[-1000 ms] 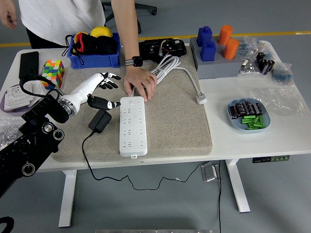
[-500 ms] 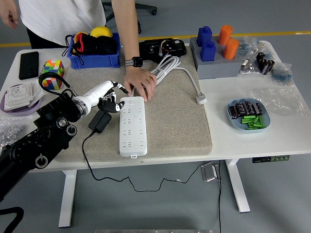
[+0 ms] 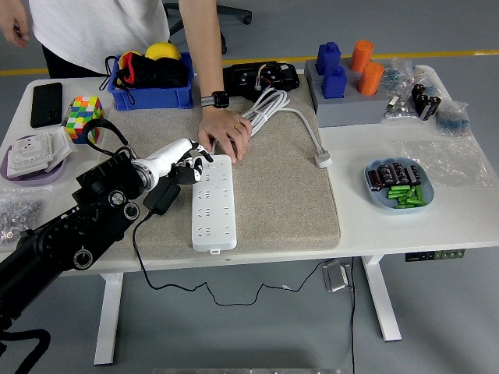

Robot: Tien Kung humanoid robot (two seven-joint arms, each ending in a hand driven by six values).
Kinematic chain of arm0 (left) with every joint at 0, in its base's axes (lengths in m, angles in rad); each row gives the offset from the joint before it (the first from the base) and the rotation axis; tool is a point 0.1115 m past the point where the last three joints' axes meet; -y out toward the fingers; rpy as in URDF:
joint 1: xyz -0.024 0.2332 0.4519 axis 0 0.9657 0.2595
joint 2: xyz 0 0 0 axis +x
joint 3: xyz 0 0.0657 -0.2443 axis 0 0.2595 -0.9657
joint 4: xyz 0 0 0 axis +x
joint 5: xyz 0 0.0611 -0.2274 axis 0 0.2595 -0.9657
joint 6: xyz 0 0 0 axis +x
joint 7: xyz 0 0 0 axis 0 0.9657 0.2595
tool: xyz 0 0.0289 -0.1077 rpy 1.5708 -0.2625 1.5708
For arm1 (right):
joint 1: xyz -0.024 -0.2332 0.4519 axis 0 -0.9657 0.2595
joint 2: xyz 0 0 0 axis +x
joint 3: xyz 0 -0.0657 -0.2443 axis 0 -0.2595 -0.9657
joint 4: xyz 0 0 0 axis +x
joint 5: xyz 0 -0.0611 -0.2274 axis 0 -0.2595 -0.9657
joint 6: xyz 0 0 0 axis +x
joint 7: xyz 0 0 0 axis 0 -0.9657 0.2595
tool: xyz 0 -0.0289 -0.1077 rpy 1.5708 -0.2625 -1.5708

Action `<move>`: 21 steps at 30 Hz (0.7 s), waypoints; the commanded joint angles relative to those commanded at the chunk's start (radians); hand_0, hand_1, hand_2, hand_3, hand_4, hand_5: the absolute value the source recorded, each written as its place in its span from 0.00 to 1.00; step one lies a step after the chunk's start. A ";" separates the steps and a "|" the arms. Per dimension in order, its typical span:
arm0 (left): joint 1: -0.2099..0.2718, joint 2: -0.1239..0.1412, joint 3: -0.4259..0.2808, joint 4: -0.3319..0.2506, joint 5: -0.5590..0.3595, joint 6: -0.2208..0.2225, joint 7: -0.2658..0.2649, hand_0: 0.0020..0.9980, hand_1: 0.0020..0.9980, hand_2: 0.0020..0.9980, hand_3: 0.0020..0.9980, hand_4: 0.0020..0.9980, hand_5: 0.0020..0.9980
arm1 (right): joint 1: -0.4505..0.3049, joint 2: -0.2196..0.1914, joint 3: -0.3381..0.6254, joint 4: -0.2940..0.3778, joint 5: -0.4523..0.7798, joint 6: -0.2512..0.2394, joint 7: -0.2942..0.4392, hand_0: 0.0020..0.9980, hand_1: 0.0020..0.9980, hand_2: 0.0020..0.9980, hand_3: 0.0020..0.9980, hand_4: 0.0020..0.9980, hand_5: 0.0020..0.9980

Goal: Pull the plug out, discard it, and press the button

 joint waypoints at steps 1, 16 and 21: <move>-0.003 -0.003 0.005 0.005 -0.001 0.000 0.001 0.06 0.05 0.10 0.66 0.06 0.00 | 0.000 0.000 -0.001 0.000 0.000 0.000 0.000 0.75 0.70 0.71 0.72 0.79 0.60; -0.054 -0.037 0.039 0.081 0.011 0.007 0.021 0.05 0.05 0.10 0.67 0.06 0.00 | -0.001 0.000 -0.004 0.000 0.002 0.000 0.000 0.75 0.70 0.71 0.72 0.79 0.60; -0.073 -0.044 0.059 0.109 0.012 0.007 0.029 0.05 0.05 0.10 0.67 0.06 0.00 | -0.002 0.000 -0.002 -0.001 0.001 0.000 0.000 0.75 0.70 0.71 0.72 0.79 0.60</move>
